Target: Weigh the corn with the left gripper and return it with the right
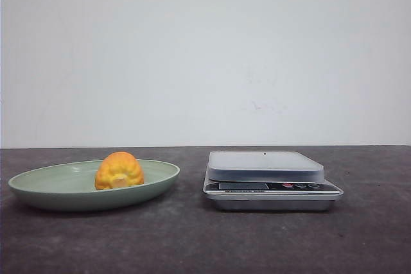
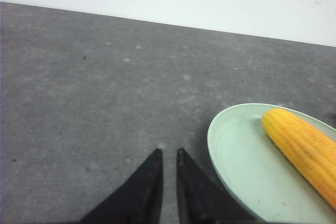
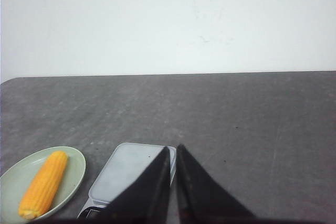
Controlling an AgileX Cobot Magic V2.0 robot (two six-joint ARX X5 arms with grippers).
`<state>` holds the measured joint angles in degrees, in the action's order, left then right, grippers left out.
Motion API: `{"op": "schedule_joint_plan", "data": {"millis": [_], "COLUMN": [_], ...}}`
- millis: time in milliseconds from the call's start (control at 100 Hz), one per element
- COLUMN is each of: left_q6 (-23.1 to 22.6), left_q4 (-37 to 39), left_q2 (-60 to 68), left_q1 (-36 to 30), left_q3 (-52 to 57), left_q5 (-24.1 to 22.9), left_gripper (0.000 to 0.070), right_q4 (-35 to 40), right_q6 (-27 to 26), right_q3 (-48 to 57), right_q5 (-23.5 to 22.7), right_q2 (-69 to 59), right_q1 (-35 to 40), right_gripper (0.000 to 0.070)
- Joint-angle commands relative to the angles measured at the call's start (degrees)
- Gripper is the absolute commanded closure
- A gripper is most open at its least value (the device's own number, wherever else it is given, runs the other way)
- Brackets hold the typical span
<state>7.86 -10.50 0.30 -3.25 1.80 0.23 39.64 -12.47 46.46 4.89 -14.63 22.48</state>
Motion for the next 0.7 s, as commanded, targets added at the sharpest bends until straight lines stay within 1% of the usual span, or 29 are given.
{"op": "schedule_joint_plan", "data": {"millis": [0, 120, 170, 210, 270, 370, 440, 530, 620, 690], "left_q6": [-0.7, -0.7, -0.7, -0.7, -0.7, -0.7, -0.7, -0.7, -0.7, -0.7], "left_q4": [-0.2, -0.2, -0.2, -0.2, -0.2, -0.2, -0.2, -0.2, -0.2, -0.2], "left_q2": [-0.1, -0.1, -0.1, -0.1, -0.1, -0.1, -0.1, -0.1, -0.1, -0.1], "left_q1": [0.0, 0.0, 0.0, 0.0, 0.0, 0.0, 0.0, 0.0, 0.0, 0.0], "left_q3": [-1.0, -1.0, -1.0, -1.0, -1.0, -1.0, -1.0, -1.0, -1.0, -1.0], "left_q5": [0.2, 0.2, 0.2, 0.2, 0.2, 0.2, 0.2, 0.2, 0.2, 0.2], "left_gripper": [0.07, 0.07, 0.07, 0.07, 0.07, 0.07, 0.07, 0.07, 0.07, 0.07], "right_q4": [-0.6, -0.6, -0.7, -0.6, -0.7, -2.7, -7.4, -16.8, -25.4, -30.0], "right_q6": [-0.6, -0.5, 2.8, 3.9, 4.7, 5.8, 5.9, 5.9, 5.9, 5.9], "right_q3": [0.7, 0.7, 0.7, 0.7, 0.3, -3.7, -9.5, -19.1, -28.7, -35.5], "right_q5": [0.1, 0.1, 1.3, 2.4, 4.3, 4.1, 4.1, 3.8, 2.1, 1.7], "right_q2": [-0.2, -0.2, -0.2, -0.1, 0.5, 2.0, 4.0, 7.3, 10.3, 12.0], "right_q1": [0.2, 0.2, 0.2, 0.0, -2.0, -7.5, -11.6, -15.8, -18.3, -19.3], "right_gripper": [0.0688, 0.0688, 0.0688, 0.0688, 0.0688, 0.0688, 0.0688, 0.0688, 0.0688, 0.0688]}}
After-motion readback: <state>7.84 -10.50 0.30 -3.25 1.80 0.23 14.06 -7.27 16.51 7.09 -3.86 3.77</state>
